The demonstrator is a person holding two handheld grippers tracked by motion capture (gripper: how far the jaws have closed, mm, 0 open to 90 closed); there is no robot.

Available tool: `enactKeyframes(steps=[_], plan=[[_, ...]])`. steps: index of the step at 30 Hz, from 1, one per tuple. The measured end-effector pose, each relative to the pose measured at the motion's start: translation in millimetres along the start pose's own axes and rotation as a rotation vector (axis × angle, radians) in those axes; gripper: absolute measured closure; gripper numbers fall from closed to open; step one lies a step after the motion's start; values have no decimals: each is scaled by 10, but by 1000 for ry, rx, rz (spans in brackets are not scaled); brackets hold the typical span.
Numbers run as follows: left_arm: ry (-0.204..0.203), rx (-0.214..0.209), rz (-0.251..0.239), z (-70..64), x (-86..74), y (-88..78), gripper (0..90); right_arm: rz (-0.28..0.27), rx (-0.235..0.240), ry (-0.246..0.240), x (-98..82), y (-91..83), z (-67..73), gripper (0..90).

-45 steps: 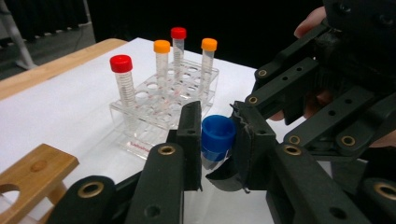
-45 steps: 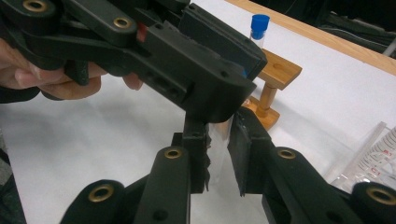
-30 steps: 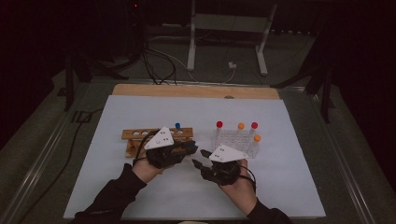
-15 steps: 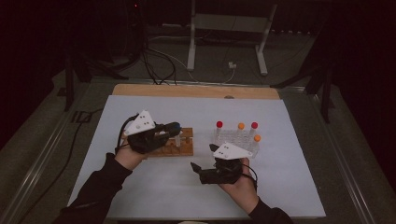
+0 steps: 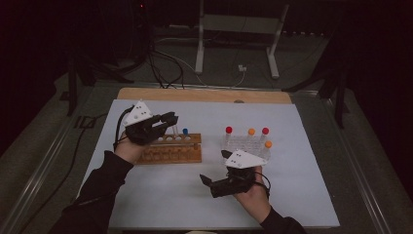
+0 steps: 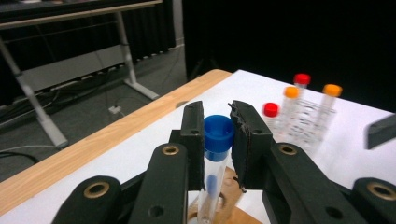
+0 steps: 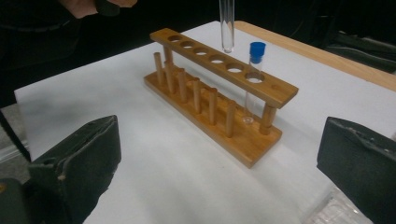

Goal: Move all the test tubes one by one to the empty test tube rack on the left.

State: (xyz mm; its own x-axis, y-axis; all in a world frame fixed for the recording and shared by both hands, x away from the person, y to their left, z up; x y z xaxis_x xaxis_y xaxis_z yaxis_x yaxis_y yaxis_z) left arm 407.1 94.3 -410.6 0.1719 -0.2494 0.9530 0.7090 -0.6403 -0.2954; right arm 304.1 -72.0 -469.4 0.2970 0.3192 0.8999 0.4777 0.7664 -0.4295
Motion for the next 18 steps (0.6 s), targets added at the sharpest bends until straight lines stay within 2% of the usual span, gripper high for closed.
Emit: enactKeyframes(steps=[4,9,14,18], plan=[[-36,1,18,60,-94,98,772,-4,15,1,1,-2,2,0],[-40,7,38,59,-219,196,772,-4,18,0,-2,-11,0,0],[-63,-1,57,44,-350,261,772,-14,18,-5,3,-23,-4,0],[-61,-2,78,18,-459,288,772,-17,24,-10,0,-31,-9,0]])
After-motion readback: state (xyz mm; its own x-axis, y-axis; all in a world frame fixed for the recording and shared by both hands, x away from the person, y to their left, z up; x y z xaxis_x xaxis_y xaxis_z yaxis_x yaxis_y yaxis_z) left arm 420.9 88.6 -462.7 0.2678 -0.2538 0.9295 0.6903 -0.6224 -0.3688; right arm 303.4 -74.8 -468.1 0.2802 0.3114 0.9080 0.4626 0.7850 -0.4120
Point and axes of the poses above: each handheld gripper's, and its own axes: y roughly forward along the jaws, x roughly out of its top, z roughly to its left, the point moved 9 cm from there along y, roughly forward along the jaws, and after that the axes turned 6 degrees about x, right-handed, at the moved point
